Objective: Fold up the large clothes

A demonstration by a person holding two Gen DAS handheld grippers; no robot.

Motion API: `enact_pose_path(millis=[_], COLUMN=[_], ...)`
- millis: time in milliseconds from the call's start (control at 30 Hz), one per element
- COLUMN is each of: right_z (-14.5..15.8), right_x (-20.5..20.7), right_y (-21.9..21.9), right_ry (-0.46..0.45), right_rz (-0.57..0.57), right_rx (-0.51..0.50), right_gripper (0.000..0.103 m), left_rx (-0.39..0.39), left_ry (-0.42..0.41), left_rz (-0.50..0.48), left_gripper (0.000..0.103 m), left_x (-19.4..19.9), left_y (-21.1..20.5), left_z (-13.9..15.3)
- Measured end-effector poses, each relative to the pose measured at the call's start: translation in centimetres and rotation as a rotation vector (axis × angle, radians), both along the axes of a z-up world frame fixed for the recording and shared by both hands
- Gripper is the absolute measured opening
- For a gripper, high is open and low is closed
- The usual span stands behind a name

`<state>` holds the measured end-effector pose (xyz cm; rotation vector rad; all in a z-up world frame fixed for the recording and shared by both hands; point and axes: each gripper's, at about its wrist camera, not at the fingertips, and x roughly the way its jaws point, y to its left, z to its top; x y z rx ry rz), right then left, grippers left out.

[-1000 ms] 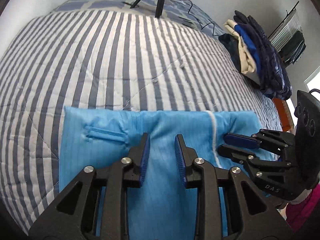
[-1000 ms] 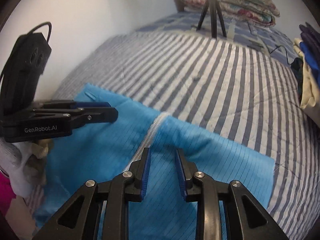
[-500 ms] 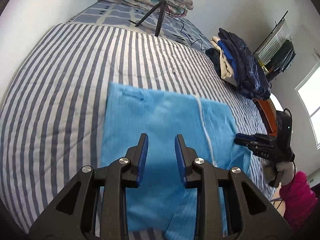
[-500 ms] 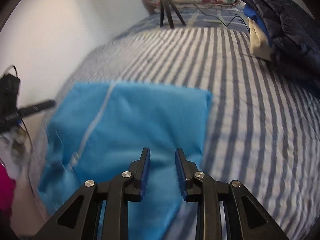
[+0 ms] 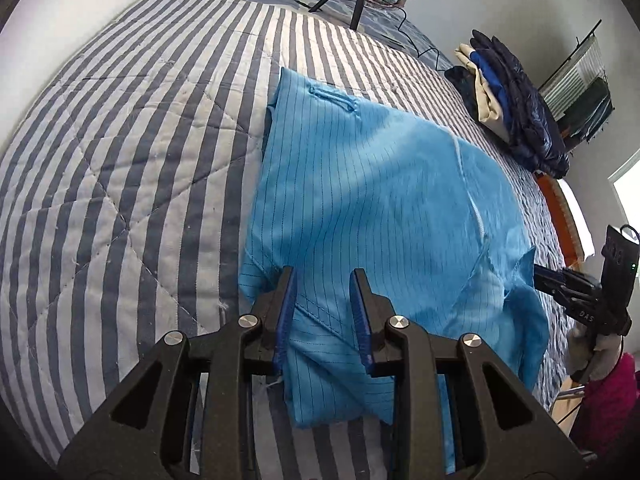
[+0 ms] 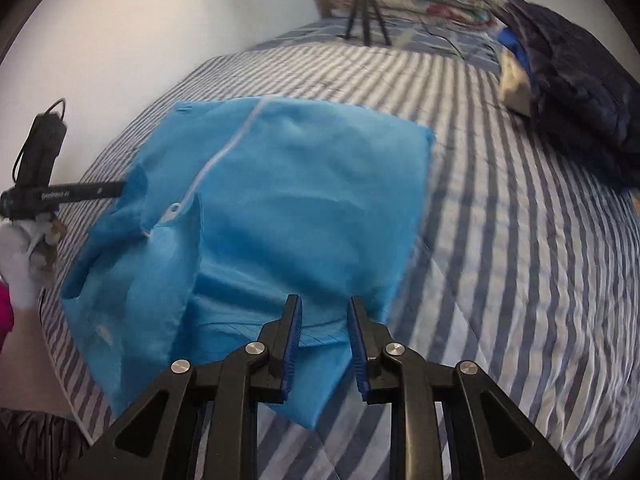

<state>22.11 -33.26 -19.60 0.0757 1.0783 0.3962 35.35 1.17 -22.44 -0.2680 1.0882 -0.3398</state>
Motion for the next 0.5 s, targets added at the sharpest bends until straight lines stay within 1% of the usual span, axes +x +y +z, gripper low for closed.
enact_pose_path(millis=[33, 67, 100, 133, 200, 300, 433, 500], right_z=[0.5, 1.0, 1.3, 1.5, 1.6, 0.9, -1.8, -2.6], right_x=[-0.5, -0.9, -1.5, -2.0, -2.8, -2.2, -0.2, 0.3], right_y=[-0.8, -1.5, -1.9, -2.0, -1.3, -0.5, -0.2, -0.4], right_ry=[0.004, 0.011, 0.027, 0.051, 0.091, 0.149, 0.261, 0.299], right_rz=[-0.040, -0.068, -0.090, -0.096, -0.078, -0.098, -0.198, -0.227], right_rx=[0.061, 0.118, 0.188, 0.262, 0.339, 0.376, 0.424, 0.479], right_gripper=[0.026, 0.035, 0.040, 0.042, 0.047, 0.049, 0.049, 0.048], left_rx=[-0.006, -0.011, -0.012, -0.011, -0.024, -0.048, -0.064, -0.062], left_ry=[-0.003, -0.005, -0.010, -0.013, -0.019, -0.016, -0.021, -0.026], left_rz=[0.003, 0.003, -0.001, -0.002, 0.000, 0.015, 0.021, 0.015], left_gripper=[0.027, 0.027, 0.027, 0.027, 0.027, 0.027, 0.027, 0.027], left_x=[-0.1, -0.3, -0.5, -0.5, -0.9, -1.1, -1.7, -2.0], left_y=[0.1, 0.3, 0.3, 0.4, 0.9, 1.5, 1.8, 1.8], left_z=[0.2, 0.3, 0.7, 0.8, 1.3, 1.7, 2.4, 2.7])
